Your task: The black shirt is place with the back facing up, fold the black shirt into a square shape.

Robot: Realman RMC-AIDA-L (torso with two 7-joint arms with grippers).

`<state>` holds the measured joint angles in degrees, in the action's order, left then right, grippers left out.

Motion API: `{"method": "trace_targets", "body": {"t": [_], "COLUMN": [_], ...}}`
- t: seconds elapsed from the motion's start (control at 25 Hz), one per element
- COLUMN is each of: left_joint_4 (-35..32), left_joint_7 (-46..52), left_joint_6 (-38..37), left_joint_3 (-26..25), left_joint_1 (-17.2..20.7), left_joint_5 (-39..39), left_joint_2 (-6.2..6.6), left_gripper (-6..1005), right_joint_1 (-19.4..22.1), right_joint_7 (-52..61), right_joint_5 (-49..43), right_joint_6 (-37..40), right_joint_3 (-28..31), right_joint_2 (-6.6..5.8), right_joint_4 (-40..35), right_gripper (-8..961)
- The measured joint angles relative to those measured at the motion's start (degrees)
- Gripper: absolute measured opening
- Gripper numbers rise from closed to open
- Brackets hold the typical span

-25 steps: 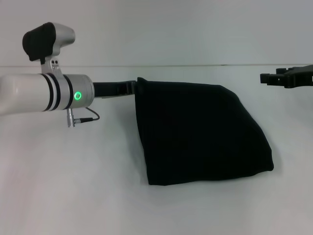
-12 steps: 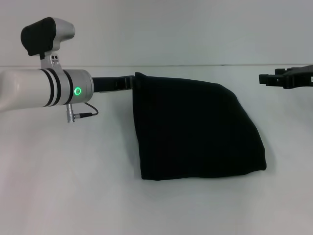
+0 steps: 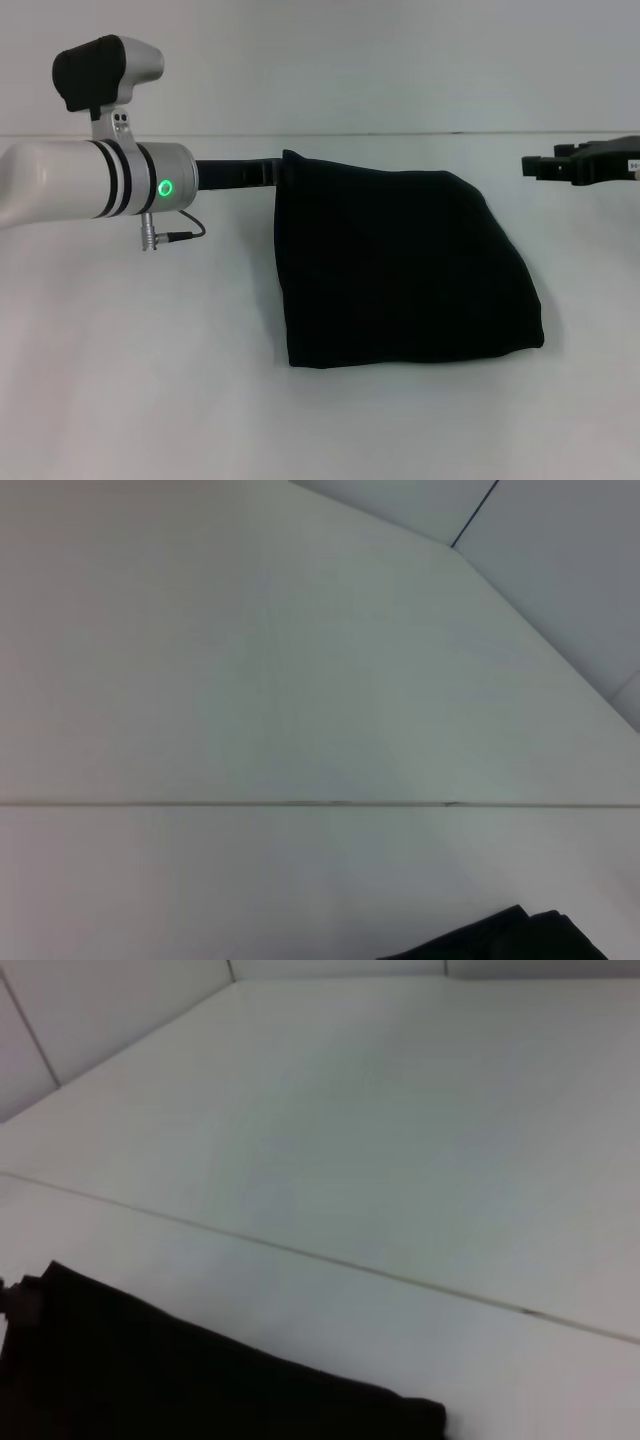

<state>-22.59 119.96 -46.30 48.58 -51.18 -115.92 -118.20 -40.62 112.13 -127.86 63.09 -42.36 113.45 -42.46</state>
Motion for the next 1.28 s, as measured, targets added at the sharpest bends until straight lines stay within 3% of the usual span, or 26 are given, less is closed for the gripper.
{"method": "trace_targets", "body": {"t": [0.16,0.6,0.88,0.92,1.0,1.12,1.28], "left_joint_4": [-0.1,-4.1,-13.8,-16.2,-17.1,-17.8,-17.6], "left_joint_7": [0.4,0.5,-2.7,-5.0,-6.7,-11.2,-14.7], "left_joint_6": [0.3,-1.6,-15.1,-19.4,-21.1,-23.7,-26.5], "left_joint_3": [-0.2,-2.9,-2.7,-2.3,-2.2,-2.1,-2.1], "left_joint_1": [0.0,2.6,7.2,8.9,10.0,11.7,12.7], "left_joint_5": [0.1,0.7,0.8,0.9,0.9,0.9,0.8], "left_joint_2": [-0.06,-0.22,-2.77,-4.0,-4.67,-5.46,-5.5], "left_gripper": [41,192,381,447,578,711,819], "right_joint_1": [0.2,1.0,1.0,0.9,0.8,1.1,1.3], "right_joint_7": [0.4,3.8,12.1,12.9,14.0,14.5,15.4], "right_joint_5": [0.0,-0.1,-2.2,-2.3,-2.3,-2.3,-2.3], "right_joint_6": [0.0,3.2,10.3,11.2,12.6,13.6,13.8], "right_joint_3": [-0.6,-0.3,-0.2,-0.3,-0.3,-0.1,-0.4], "right_joint_2": [-0.03,-1.22,-4.37,-5.07,-5.92,-6.03,-6.0], "right_joint_4": [0.1,0.1,3.4,4.9,7.5,9.0,12.2], "right_gripper": [606,586,574,572,568,563,556]}}
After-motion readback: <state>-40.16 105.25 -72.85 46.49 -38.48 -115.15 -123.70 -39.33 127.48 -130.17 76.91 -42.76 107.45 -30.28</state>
